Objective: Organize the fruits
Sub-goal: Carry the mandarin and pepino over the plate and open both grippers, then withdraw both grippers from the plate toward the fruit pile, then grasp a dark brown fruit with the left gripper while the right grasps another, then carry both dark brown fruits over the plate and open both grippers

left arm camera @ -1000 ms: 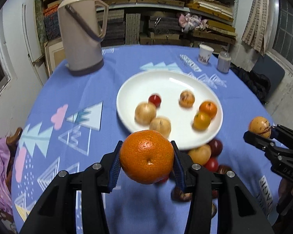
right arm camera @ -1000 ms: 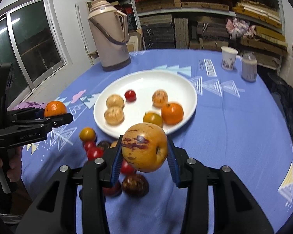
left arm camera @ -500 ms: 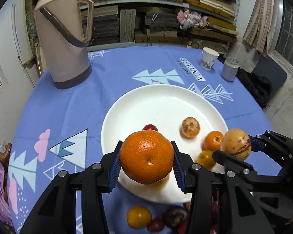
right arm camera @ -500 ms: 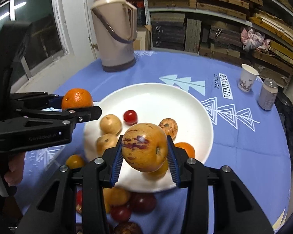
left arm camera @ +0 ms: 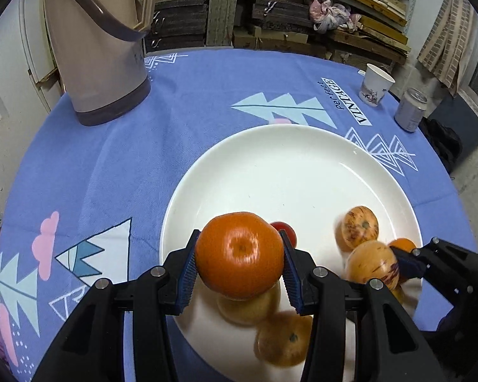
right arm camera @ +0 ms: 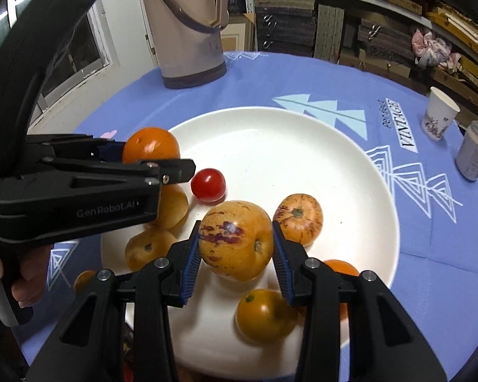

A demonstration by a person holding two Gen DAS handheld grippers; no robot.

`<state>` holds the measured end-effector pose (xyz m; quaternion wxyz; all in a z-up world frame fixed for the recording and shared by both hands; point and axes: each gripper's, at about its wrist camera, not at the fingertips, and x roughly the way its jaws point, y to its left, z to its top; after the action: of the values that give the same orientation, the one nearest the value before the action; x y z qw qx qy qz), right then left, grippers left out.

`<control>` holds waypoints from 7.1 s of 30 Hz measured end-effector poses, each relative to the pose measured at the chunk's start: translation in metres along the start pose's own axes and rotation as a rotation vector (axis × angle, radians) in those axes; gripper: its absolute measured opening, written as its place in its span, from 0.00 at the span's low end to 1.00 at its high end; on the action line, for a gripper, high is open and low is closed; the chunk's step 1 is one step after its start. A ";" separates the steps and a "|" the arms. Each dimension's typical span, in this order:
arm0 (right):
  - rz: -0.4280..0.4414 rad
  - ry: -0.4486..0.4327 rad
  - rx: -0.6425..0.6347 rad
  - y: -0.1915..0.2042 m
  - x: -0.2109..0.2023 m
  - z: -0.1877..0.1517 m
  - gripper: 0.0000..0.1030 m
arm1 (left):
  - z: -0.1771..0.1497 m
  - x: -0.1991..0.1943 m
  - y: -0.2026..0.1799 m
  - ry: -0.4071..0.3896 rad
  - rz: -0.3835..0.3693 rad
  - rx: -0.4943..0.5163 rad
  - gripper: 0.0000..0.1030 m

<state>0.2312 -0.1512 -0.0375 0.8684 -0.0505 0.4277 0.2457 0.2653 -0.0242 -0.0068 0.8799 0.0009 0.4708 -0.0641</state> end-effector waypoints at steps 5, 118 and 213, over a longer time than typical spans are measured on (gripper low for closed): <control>-0.013 0.006 0.008 -0.002 0.009 0.002 0.40 | 0.003 0.007 0.000 -0.011 0.003 -0.003 0.48; -0.142 0.037 -0.021 0.048 -0.080 -0.157 0.42 | -0.218 -0.084 -0.058 0.012 -0.134 0.231 0.47; -0.087 -0.065 0.046 -0.017 -0.011 0.000 0.43 | -0.008 0.000 -0.018 -0.048 0.009 0.082 0.46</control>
<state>0.2336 -0.1698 -0.0308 0.8926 -0.0410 0.4024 0.1993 0.2571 -0.0421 -0.0102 0.8903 0.0378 0.4468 -0.0794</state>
